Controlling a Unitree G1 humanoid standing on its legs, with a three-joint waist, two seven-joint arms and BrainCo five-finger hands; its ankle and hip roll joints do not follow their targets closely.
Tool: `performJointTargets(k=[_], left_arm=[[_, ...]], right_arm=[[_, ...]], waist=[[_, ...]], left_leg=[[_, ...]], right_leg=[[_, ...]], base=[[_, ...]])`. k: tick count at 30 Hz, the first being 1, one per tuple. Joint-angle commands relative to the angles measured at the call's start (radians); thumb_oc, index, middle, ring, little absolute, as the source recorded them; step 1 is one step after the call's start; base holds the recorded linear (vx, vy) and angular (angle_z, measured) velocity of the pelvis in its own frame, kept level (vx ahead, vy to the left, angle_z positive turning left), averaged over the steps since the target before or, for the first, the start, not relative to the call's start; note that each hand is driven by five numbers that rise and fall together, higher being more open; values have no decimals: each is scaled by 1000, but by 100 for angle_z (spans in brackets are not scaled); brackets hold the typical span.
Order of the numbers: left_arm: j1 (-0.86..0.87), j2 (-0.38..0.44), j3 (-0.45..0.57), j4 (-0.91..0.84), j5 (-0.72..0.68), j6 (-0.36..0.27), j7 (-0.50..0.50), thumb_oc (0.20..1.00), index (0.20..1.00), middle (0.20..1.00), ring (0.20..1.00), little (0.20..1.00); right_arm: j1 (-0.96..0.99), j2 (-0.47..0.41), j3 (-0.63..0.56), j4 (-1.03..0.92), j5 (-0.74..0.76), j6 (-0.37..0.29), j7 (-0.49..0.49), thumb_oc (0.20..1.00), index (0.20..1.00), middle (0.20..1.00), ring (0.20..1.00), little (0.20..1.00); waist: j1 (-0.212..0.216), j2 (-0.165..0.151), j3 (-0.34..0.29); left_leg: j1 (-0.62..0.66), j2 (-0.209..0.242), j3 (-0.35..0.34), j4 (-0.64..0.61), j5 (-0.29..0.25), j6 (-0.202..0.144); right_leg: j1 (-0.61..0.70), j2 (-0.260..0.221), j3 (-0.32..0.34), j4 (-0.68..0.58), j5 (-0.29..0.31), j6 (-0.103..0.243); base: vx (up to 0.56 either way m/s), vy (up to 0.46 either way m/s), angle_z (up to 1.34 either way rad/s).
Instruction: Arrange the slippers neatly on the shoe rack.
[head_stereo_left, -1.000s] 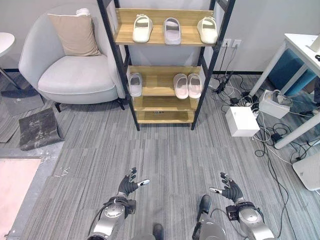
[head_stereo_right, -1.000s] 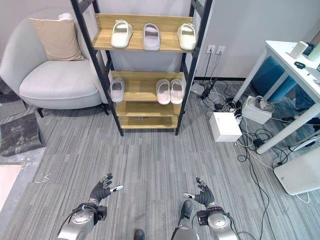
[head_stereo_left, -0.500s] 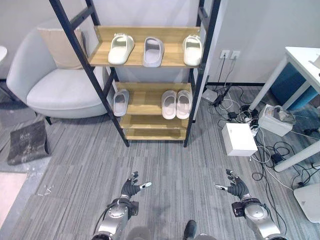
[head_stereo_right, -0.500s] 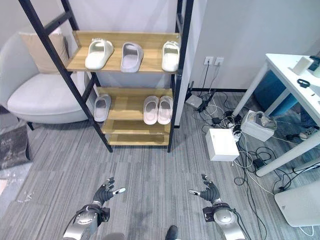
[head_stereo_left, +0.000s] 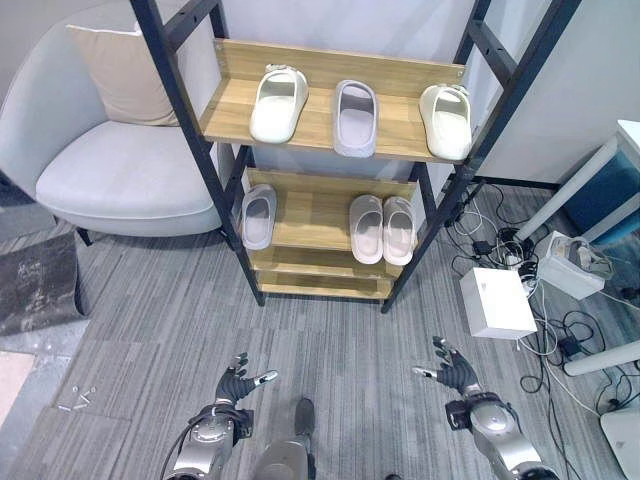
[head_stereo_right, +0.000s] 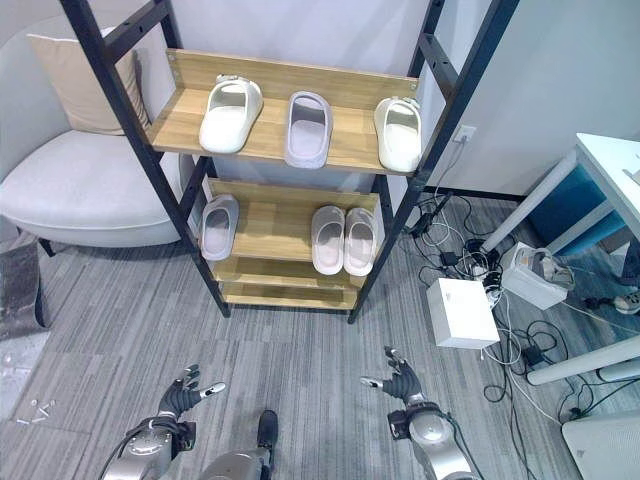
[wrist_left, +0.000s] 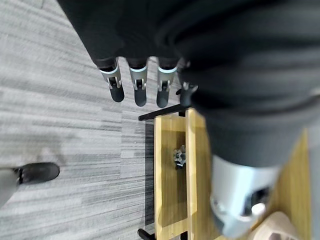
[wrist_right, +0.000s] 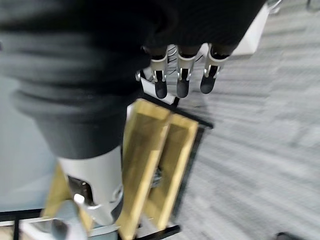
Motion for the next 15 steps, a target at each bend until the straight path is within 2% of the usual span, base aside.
performJointTargets(k=[1,2,3,4,5,6,7,8,10,11,12,13,14,15], left_arm=[[-36,-14,-18,-40,7,-42,5,1000,1000,1000,1000,1000],[-36,-14,-18,-40,7,-42,5,1000,1000,1000,1000,1000],[-40,-16,-24,-52,2,-44,2,1000,1000,1000,1000,1000],[-51,-19,-30,-62,-5,-45,0,1000,1000,1000,1000,1000],[-50,-19,-30,-62,-5,-45,0,1000,1000,1000,1000,1000],[-55,-22,-27,-69,-3,-42,2,1000,1000,1000,1000,1000],[-55,-22,-27,-69,-3,-42,2,1000,1000,1000,1000,1000],[-64,-25,-22,-69,8,-40,2,1000,1000,1000,1000,1000],[-69,-25,-21,-70,11,-40,3,1000,1000,1000,1000,1000],[-74,-29,-22,-54,17,-43,0,1000,1000,1000,1000,1000],[-74,-29,-22,-54,17,-43,0,1000,1000,1000,1000,1000],[-73,-33,-23,-44,20,-43,1,1000,1000,1000,1000,1000],[-73,-41,-26,-42,13,-43,1,1000,1000,1000,1000,1000],[-73,-41,-26,-42,13,-43,1,1000,1000,1000,1000,1000]], right_arm=[[-28,-31,-16,-43,-2,-34,-3,1000,1000,1000,1000,1000],[-28,-32,-16,-43,-2,-34,-3,1000,1000,1000,1000,1000],[-15,-28,-25,-41,2,-31,-4,1000,1000,1000,1000,1000],[3,-27,-32,-32,16,-30,-6,1000,1000,1000,1000,1000],[4,-27,-32,-33,16,-30,-6,1000,1000,1000,1000,1000],[15,-25,-34,-32,19,-28,-7,1000,1000,1000,1000,1000],[15,-25,-34,-32,19,-28,-7,1000,1000,1000,1000,1000],[21,-23,-35,-35,16,-25,-13,1000,1000,1000,1000,1000],[25,-23,-36,-38,13,-22,-16,1000,1000,1000,1000,1000],[35,-21,-40,-34,14,-23,-16,1000,1000,1000,1000,1000],[35,-21,-40,-34,14,-23,-16,1000,1000,1000,1000,1000],[39,-19,-40,-22,16,-25,-15,1000,1000,1000,1000,1000],[44,-26,-45,-8,27,-27,-14,1000,1000,1000,1000,1000],[44,-27,-45,-8,27,-27,-14,1000,1000,1000,1000,1000]], waist=[[6,-2,11],[6,-2,12],[-9,5,22],[-28,3,26],[-28,5,27],[-39,0,28],[-39,0,29],[-49,-5,30],[-56,-3,35],[-63,-14,27],[-63,-14,27],[-65,-21,15],[-66,-22,1],[-68,-21,1]], left_leg=[[46,13,-22,25,-88,-30],[48,12,-23,23,-87,-30],[87,9,-34,-5,-93,-33],[124,6,-52,-22,-112,-45],[127,9,-52,-22,-115,-47],[151,7,-65,-21,-133,-55],[152,8,-65,-22,-133,-55],[181,9,-75,-21,-156,-66],[196,15,-80,-16,-172,-70],[214,13,-92,1,-207,-73],[215,13,-92,1,-207,-73],[222,13,-92,17,-224,-73],[219,17,-97,93,-246,-88],[217,18,-98,99,-250,-89]], right_leg=[[-10,59,-12,-8,128,-9],[-9,58,-12,-5,126,-8],[-35,57,-35,-62,131,-19],[-68,77,-46,-242,126,-35],[-61,82,-48,-248,127,-36],[-80,91,-36,-354,158,-28],[-79,92,-36,-354,158,-28],[-125,88,-36,-446,204,-14],[-127,91,-29,-454,212,-7],[-112,94,-17,-468,214,-9],[-112,94,-17,-468,214,-9],[-100,102,-10,-469,215,-20],[-68,114,-20,-470,203,-34],[-67,115,-22,-471,203,-34]], base=[[195,160,12],[237,64,12],[415,-38,2],[422,-43,8],[451,-114,15],[196,-57,29],[414,-120,39],[231,-70,34],[303,-99,19],[286,-99,17],[338,-118,36],[343,-106,37],[344,-108,35],[362,-156,34]])
